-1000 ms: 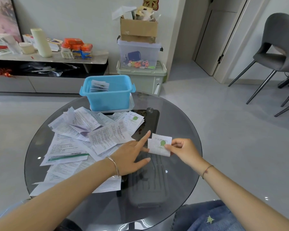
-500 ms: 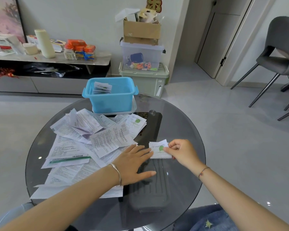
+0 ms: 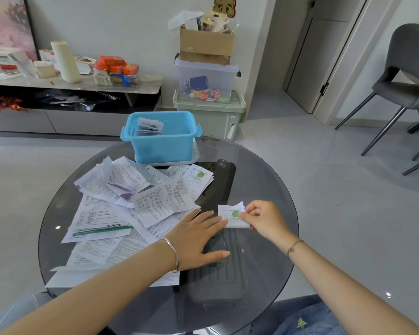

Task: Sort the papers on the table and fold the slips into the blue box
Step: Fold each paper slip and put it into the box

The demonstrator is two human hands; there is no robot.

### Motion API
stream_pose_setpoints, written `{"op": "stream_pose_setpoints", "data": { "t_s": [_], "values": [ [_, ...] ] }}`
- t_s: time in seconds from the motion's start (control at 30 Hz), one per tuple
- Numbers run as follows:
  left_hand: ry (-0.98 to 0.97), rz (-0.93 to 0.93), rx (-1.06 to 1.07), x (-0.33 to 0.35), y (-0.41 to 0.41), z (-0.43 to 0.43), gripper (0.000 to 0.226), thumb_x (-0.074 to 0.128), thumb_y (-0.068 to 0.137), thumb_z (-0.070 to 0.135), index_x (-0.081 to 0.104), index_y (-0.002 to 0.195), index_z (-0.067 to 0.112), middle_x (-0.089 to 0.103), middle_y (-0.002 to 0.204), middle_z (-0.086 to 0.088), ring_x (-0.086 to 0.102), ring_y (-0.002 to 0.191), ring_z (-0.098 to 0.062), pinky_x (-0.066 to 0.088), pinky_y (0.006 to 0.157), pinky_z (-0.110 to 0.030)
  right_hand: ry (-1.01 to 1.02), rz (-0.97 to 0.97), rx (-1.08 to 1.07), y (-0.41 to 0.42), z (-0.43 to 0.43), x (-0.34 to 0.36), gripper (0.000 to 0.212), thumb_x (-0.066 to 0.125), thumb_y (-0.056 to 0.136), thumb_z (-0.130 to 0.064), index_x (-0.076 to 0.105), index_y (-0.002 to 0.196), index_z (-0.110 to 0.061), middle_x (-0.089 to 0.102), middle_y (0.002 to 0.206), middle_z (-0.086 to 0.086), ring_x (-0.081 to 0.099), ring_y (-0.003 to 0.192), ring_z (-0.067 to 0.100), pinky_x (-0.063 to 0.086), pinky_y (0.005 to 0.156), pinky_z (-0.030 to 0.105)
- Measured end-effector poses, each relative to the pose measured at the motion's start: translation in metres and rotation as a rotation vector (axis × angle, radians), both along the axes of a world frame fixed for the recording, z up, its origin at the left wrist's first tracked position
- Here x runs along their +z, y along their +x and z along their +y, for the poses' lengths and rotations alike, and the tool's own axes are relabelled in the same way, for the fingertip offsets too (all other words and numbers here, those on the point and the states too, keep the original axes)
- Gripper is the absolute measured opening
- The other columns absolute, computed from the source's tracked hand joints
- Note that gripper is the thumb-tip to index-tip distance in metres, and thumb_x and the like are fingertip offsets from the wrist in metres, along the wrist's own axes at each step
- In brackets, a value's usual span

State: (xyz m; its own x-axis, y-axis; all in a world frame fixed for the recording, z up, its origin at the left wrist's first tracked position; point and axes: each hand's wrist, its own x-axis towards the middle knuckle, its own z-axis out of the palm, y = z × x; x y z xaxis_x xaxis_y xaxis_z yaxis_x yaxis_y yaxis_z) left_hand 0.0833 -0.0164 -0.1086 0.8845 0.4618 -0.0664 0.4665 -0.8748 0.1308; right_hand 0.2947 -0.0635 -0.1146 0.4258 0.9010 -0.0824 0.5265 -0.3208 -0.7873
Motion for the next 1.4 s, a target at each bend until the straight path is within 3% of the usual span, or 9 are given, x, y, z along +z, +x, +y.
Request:
{"op": "stream_pose_setpoints", "data": {
  "t_s": [0.23,0.4,0.57,0.67,0.83,1.07,1.2,1.3,1.4],
  "values": [
    [0.052,0.018,-0.003,0.0,0.002,-0.002,0.096,0.002,0.073,0.077,0.01,0.153,0.025,0.014,0.159,0.006,0.003,0.147,-0.014,-0.012,0.116,-0.032,0.005,0.001,0.003,0.001,0.0,-0.001,0.017,0.074,0.082,-0.02,0.062,0.075,-0.01,0.07,0.066,0.006,0.054,0.044,0.008,0.049,0.057,0.028],
    [0.08,0.041,-0.019,0.0,0.002,-0.004,0.088,0.017,0.082,0.075,0.012,0.153,0.023,0.015,0.159,0.003,0.007,0.147,-0.016,-0.011,0.117,-0.033,0.025,-0.025,-0.027,-0.001,-0.002,-0.001,0.022,0.072,0.083,-0.026,0.057,0.088,-0.011,0.067,0.068,0.001,0.057,0.05,0.011,0.05,0.056,0.03],
    [0.091,0.045,-0.028,-0.001,0.004,-0.002,0.091,0.013,0.079,0.077,0.013,0.153,0.023,0.016,0.159,0.002,0.008,0.147,-0.017,-0.01,0.117,-0.034,0.262,-0.528,0.149,-0.006,-0.023,0.004,0.01,0.062,0.089,-0.031,0.061,0.097,-0.025,0.056,0.088,-0.013,0.053,0.076,0.007,0.047,0.058,0.023],
    [0.099,0.056,-0.034,-0.001,0.004,-0.003,0.092,0.016,0.08,0.078,0.013,0.153,0.022,0.017,0.159,0.0,0.008,0.147,-0.018,-0.01,0.117,-0.034,0.397,-0.746,0.381,-0.006,-0.034,-0.001,0.025,0.051,0.091,-0.034,0.072,0.093,-0.021,0.066,0.095,-0.011,0.06,0.088,0.011,0.05,0.068,0.024],
    [0.111,0.058,-0.031,0.002,0.007,-0.005,0.093,0.017,0.079,0.076,0.018,0.152,0.019,0.021,0.157,-0.002,0.011,0.146,-0.02,-0.01,0.116,-0.033,0.34,-0.861,0.522,0.0,-0.043,-0.012,0.036,0.043,0.092,-0.037,0.072,0.106,-0.021,0.069,0.105,-0.011,0.062,0.099,0.009,0.05,0.085,0.027],
    [0.154,0.105,-0.048,0.0,0.009,-0.005,0.106,-0.007,0.068,0.079,0.012,0.153,0.018,0.017,0.158,-0.005,0.007,0.146,-0.021,-0.008,0.119,-0.036,0.305,-0.897,0.58,0.003,-0.047,-0.012,0.038,0.04,0.094,-0.039,0.068,0.114,-0.023,0.066,0.116,-0.009,0.06,0.108,0.01,0.047,0.09,0.026],
    [0.14,0.116,-0.035,0.0,0.01,-0.008,0.109,-0.006,0.068,0.085,0.01,0.153,0.019,0.013,0.159,-0.005,0.004,0.147,-0.021,-0.008,0.119,-0.037,0.265,-0.66,0.399,0.0,-0.048,-0.013,0.032,0.049,0.096,-0.034,0.063,0.12,-0.02,0.062,0.122,-0.007,0.057,0.111,0.011,0.041,0.092,0.017],
    [0.119,0.091,-0.006,0.0,0.009,-0.008,0.102,-0.002,0.07,0.079,0.013,0.152,0.021,0.014,0.159,-0.003,0.005,0.147,-0.021,-0.006,0.12,-0.037,0.217,-0.398,0.156,-0.004,-0.041,-0.006,0.022,0.06,0.092,-0.029,0.058,0.111,-0.021,0.057,0.104,-0.01,0.054,0.09,0.008,0.042,0.07,0.009],
    [0.1,0.066,0.0,-0.001,0.009,-0.008,0.097,0.003,0.073,0.078,0.015,0.152,0.022,0.01,0.16,0.0,0.004,0.147,-0.019,-0.006,0.12,-0.036,0.13,-0.088,0.018,-0.006,-0.027,-0.002,0.022,0.065,0.088,-0.026,0.05,0.103,-0.023,0.064,0.084,-0.006,0.054,0.075,0.013,0.042,0.062,0.015]
  ]
}}
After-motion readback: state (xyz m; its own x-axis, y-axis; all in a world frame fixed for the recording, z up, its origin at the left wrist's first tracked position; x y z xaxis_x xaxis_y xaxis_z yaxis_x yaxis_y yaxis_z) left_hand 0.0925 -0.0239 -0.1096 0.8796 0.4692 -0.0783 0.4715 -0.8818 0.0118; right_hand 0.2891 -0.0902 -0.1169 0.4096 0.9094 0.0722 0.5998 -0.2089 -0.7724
